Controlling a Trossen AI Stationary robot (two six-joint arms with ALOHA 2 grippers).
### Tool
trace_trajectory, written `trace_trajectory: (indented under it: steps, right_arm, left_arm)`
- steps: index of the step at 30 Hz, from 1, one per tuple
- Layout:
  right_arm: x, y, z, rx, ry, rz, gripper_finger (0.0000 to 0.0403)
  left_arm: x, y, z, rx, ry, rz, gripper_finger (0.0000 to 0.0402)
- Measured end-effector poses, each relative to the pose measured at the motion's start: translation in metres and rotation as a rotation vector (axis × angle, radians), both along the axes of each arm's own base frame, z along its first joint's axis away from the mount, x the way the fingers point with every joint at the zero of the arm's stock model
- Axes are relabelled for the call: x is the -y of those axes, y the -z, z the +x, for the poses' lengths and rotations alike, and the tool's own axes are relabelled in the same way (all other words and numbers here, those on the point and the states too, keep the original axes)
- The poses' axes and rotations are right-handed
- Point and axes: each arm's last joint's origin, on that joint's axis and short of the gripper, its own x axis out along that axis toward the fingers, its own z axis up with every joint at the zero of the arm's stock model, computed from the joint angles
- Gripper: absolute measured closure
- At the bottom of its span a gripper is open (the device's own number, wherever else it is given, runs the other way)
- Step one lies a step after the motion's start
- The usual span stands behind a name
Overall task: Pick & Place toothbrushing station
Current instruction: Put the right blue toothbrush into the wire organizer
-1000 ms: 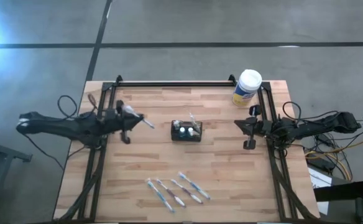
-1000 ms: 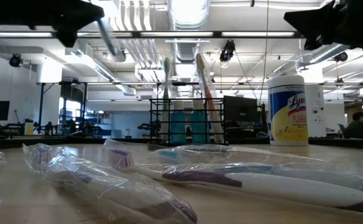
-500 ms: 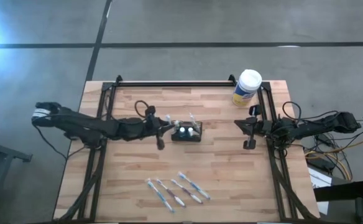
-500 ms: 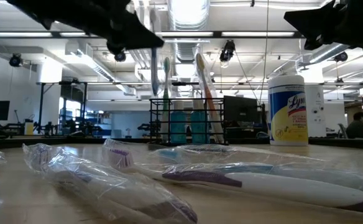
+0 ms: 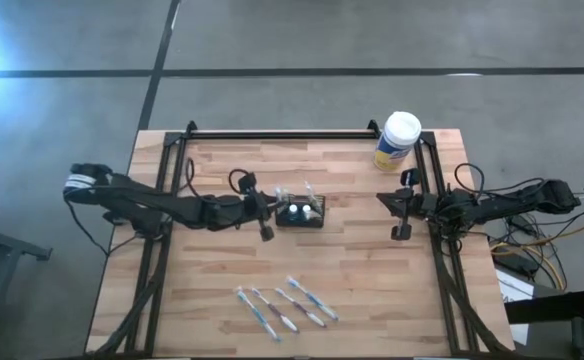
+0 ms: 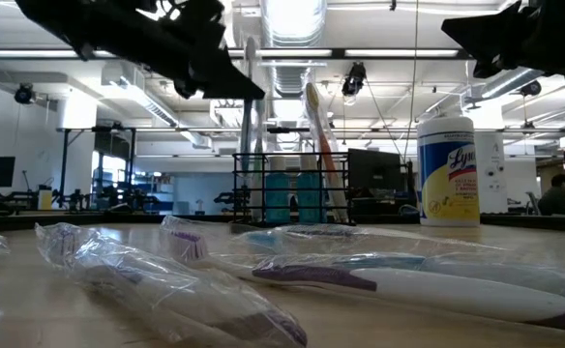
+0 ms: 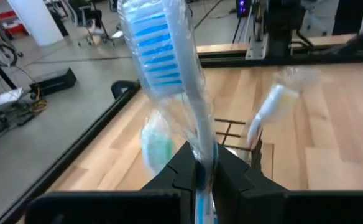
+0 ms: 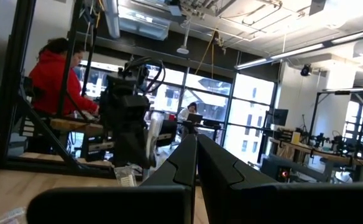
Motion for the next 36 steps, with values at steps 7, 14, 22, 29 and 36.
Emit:
trace_trajectory:
  steps: [7,14,22,29,36]
  right_arm:
    - [0.0,0.0,0.0,0.0,0.0,0.0,0.0394]
    - [0.0,0.0,0.0,0.001,0.0,-0.001,0.0394]
    - [0.0,0.0,0.0,0.0,0.001,-0.002,0.0394]
    - [0.0,0.0,0.0,0.001,-0.001,0.003,0.0394]
    - [0.0,0.0,0.0,0.002,0.002,-0.003,0.0394]
  left_arm:
    - [0.0,0.016,0.004,-0.061,-0.005,0.051,0.0374]
    - [0.001,0.028,0.011,-0.092,-0.01,0.055,0.0374]
    - [0.001,0.04,0.015,-0.109,-0.02,0.012,0.0372]
    - [0.001,0.042,0.016,-0.095,-0.033,-0.035,0.0354]
    - [0.003,0.043,0.016,-0.097,0.003,-0.07,0.0296]
